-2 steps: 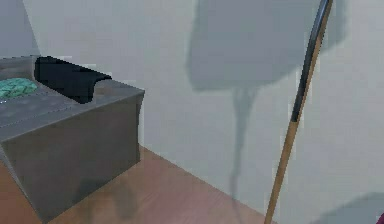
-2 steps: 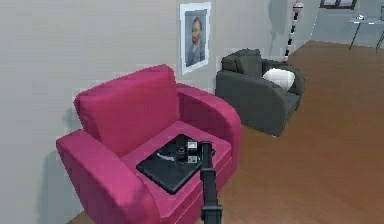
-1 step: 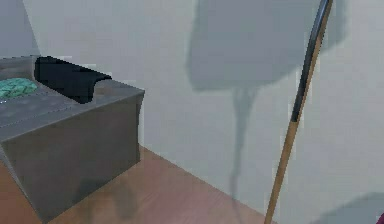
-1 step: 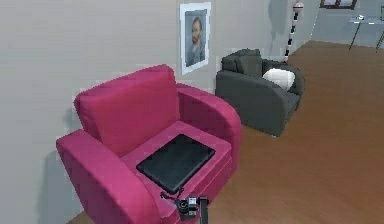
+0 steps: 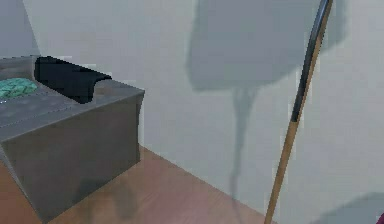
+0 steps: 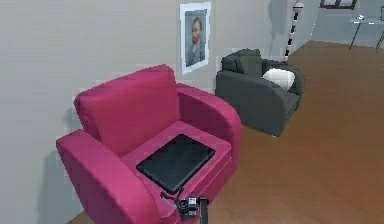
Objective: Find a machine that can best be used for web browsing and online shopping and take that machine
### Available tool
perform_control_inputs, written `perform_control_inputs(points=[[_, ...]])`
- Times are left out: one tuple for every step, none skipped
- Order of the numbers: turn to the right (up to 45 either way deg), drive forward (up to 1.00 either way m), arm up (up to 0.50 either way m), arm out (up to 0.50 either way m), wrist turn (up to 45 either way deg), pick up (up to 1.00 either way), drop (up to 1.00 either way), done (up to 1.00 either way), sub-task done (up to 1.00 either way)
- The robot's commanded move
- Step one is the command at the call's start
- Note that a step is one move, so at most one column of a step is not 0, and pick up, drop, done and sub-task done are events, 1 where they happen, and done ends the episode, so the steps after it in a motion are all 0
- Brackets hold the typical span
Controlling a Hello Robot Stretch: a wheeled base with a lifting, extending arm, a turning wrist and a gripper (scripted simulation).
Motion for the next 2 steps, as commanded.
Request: perform_control_inputs(points=[[0.0,0.00,0.10,0.00,0.0,0.00,0.00,0.00,0.00],[0.0,0.00,0.00,0.00,0.0,0.00,0.00,1.00,0.00]])
